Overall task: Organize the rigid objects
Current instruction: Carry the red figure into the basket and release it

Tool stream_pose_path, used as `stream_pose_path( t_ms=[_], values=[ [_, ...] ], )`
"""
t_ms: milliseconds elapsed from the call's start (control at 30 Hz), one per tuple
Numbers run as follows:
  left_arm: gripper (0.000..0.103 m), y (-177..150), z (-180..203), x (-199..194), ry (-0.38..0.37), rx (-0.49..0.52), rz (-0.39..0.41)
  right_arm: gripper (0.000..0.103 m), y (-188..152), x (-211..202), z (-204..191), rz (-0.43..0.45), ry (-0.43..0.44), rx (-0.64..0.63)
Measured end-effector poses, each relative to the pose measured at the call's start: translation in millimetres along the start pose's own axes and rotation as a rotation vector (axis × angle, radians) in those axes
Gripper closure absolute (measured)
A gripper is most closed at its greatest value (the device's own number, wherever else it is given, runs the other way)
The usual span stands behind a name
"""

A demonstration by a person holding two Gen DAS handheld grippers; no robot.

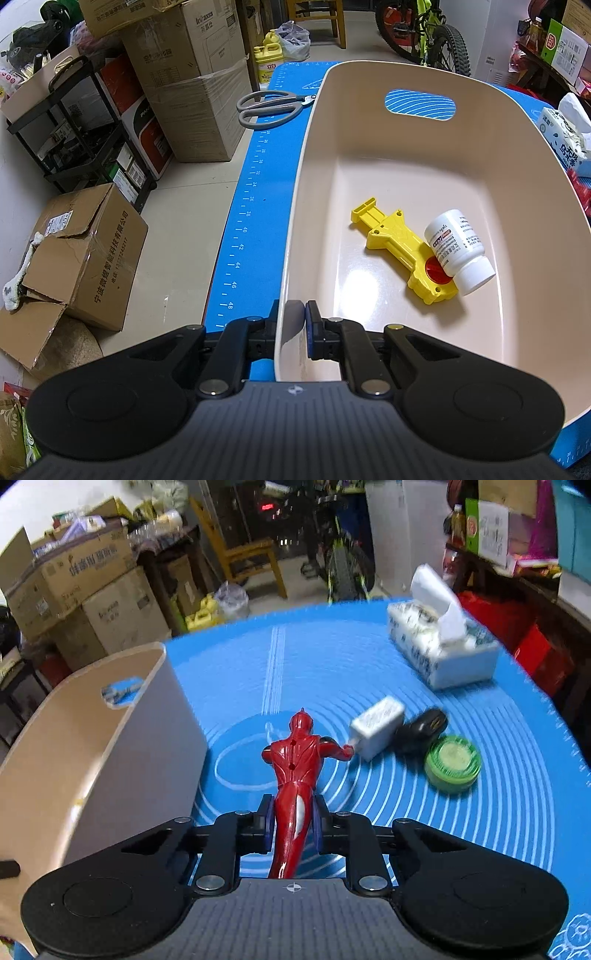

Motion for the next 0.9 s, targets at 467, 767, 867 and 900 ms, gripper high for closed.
stream_pose_path(
  t_ms=[467,767,867,900],
  values=[
    [0.089,0,0,1,0.004,-0.005,-0.001,0.074,46,-74,-94,0.206,0.242,-0.183],
    [0.089,0,0,1,0.003,-0.005,-0.001,0.074,19,-54,-171,0.117,0.313,-0.364],
    [0.089,0,1,1,0.003,-0.003,0.000,0.074,7,-39,-187,0.054,0.314,-0.391],
    [0.089,0,1,1,0.003,-0.003,0.000,0.074,3,-35,-190,0.031,0.312,-0.399]
  ],
)
Point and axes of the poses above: each gripper's, at about its wrist camera, not at the fingertips, and x roughly the way its jaws point, z to its right, y to its top, the point moved 5 cm from there along x, roughly the way its jaws point, and after that the axes turned 2 degrees about x, right-handed, at the moved point
